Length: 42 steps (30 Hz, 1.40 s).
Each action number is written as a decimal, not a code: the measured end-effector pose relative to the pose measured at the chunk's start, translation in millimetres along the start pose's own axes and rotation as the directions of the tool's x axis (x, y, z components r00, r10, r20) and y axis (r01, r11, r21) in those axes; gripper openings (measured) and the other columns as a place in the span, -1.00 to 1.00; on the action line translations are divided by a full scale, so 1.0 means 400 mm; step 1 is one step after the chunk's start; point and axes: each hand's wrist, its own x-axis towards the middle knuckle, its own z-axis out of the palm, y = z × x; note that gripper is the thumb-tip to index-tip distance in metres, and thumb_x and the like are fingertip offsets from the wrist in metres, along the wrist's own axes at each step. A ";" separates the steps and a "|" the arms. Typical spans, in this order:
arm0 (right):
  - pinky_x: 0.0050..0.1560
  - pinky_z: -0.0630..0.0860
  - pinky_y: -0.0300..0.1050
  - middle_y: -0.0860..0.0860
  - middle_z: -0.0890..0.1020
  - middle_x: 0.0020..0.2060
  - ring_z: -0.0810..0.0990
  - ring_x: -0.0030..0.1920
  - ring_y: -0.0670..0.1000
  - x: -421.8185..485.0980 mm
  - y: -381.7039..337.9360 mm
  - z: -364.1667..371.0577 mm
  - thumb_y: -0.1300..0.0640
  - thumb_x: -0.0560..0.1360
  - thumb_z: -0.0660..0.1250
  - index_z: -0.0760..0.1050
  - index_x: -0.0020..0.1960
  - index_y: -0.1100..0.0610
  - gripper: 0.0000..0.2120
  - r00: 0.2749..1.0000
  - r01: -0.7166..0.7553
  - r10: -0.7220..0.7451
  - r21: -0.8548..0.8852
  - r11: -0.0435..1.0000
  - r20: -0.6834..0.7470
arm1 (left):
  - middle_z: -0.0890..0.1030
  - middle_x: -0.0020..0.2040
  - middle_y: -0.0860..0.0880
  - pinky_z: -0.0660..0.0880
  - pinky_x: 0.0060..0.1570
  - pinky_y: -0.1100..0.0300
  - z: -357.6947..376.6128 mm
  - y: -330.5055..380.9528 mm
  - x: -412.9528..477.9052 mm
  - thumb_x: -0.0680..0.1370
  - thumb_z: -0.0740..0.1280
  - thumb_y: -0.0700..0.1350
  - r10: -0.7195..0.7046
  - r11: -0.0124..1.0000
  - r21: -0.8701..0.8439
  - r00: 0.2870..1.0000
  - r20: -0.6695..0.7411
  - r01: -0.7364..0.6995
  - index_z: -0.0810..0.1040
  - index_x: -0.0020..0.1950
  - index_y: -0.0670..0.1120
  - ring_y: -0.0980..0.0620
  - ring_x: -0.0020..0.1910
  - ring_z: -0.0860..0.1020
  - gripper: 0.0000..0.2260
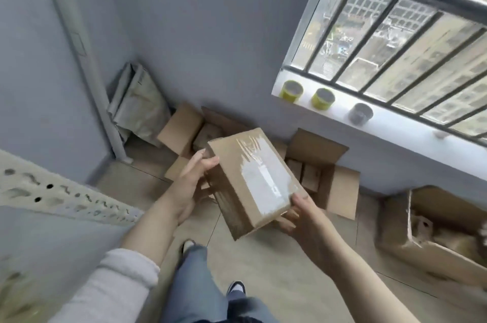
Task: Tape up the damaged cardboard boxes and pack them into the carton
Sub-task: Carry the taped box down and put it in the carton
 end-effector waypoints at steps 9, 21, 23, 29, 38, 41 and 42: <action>0.14 0.49 -0.06 0.04 0.58 0.19 0.52 0.23 0.03 0.460 0.087 0.023 0.03 0.48 0.31 0.45 0.23 0.05 -0.66 0.898 -0.130 0.215 0.236 0.963 -0.384 | 0.36 0.33 0.12 0.40 -0.16 0.57 -0.016 -0.162 0.409 0.39 0.43 0.01 -0.232 0.970 0.052 0.970 -0.065 0.236 0.15 0.39 0.22 0.42 0.05 0.44 -0.33; 0.19 0.38 -0.11 0.00 0.52 0.15 0.49 0.13 -0.04 1.151 0.391 -0.099 -0.02 0.46 0.36 0.33 0.22 0.02 -0.61 0.756 -0.360 0.414 0.207 0.910 -0.507 | 0.48 0.25 0.02 0.42 -0.02 0.42 -0.277 -0.492 1.053 0.50 0.38 -0.10 -0.321 0.877 0.298 0.921 -0.221 0.377 0.28 0.26 -0.04 0.21 0.07 0.49 -0.59; 0.23 0.42 -0.05 0.07 0.52 0.20 0.50 0.17 0.01 1.270 0.465 -0.135 0.04 0.49 0.36 0.33 0.25 0.08 -0.61 0.743 -0.373 0.426 0.209 0.904 -0.516 | 0.50 0.25 -0.06 0.43 0.14 0.26 -0.321 -0.583 1.156 0.52 0.36 -0.14 -0.304 0.866 0.335 0.922 -0.239 0.372 0.34 0.31 -0.12 0.10 0.13 0.49 -0.61; -0.27 0.37 -0.27 -0.02 0.53 0.03 0.46 -0.12 -0.12 1.565 0.668 -0.211 0.13 0.56 0.26 0.29 0.37 -0.01 -0.60 0.644 -0.383 0.552 0.402 0.832 -0.530 | 0.50 0.30 -0.12 0.33 0.35 0.00 -0.403 -0.838 1.406 0.52 0.35 -0.21 -0.237 0.858 0.369 0.912 -0.334 0.358 0.34 0.42 -0.13 -0.06 0.29 0.45 -0.53; 0.28 0.42 -0.12 0.11 0.50 0.25 0.51 0.17 0.04 1.791 0.833 -0.274 0.31 0.59 0.17 0.32 0.41 0.11 -0.60 0.483 -0.199 0.689 0.699 0.687 -0.541 | 0.44 0.37 -0.09 0.30 0.38 -0.01 -0.475 -1.074 1.601 0.52 0.33 -0.24 -0.298 0.830 0.388 0.906 -0.300 0.401 0.31 0.44 -0.10 -0.02 0.34 0.42 -0.50; 0.17 0.46 -0.18 0.11 0.52 0.14 0.51 0.03 0.01 1.831 0.853 -0.288 0.30 0.59 0.18 0.38 0.35 0.20 -0.66 0.433 -0.200 0.720 0.721 0.663 -0.542 | 0.43 0.37 -0.09 0.30 0.38 -0.01 -0.480 -1.101 1.631 0.52 0.34 -0.25 -0.302 0.829 0.393 0.910 -0.285 0.398 0.30 0.43 -0.08 -0.01 0.35 0.40 -0.49; 0.11 0.47 -0.20 0.10 0.53 0.09 0.52 0.03 0.01 1.842 0.855 -0.293 0.28 0.59 0.20 0.41 0.31 0.24 -0.70 0.421 -0.203 0.729 0.728 0.655 -0.539 | 0.42 0.37 -0.10 0.29 0.39 -0.01 -0.480 -1.106 1.643 0.51 0.34 -0.26 -0.301 0.833 0.387 0.910 -0.285 0.396 0.29 0.43 -0.09 -0.02 0.35 0.40 -0.49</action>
